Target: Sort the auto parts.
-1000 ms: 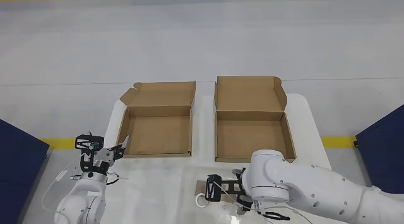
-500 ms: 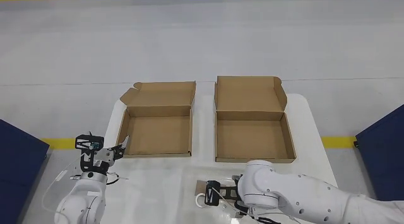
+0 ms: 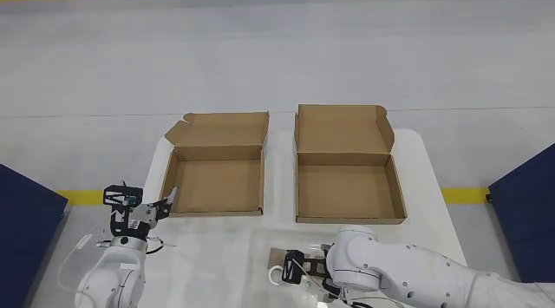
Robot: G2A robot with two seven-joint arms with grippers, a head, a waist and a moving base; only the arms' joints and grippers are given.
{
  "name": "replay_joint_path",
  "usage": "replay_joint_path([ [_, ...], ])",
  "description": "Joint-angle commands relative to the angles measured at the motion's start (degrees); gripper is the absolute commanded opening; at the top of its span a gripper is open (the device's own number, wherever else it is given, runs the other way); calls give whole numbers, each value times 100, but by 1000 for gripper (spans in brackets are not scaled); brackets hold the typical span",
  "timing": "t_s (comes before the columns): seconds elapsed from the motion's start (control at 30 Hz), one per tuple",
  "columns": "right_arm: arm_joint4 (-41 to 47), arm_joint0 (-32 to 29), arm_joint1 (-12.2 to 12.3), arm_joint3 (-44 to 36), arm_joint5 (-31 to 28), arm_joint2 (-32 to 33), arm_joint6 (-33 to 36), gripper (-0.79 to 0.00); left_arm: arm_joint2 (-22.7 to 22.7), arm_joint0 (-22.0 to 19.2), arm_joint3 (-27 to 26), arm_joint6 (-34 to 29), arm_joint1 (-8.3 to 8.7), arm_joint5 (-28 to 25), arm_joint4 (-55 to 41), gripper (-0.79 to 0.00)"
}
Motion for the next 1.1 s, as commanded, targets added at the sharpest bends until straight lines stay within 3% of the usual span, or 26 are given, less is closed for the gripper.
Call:
replay_joint_path([
  [0.0, 0, 0, 0, 0, 1, -1, 1, 0, 0, 0, 0, 0, 0, 0, 0, 0],
  [1.07, -380, -450, -125, 612, -140, 26, -371, 0, 0, 0, 0, 0, 0, 0, 0, 0],
])
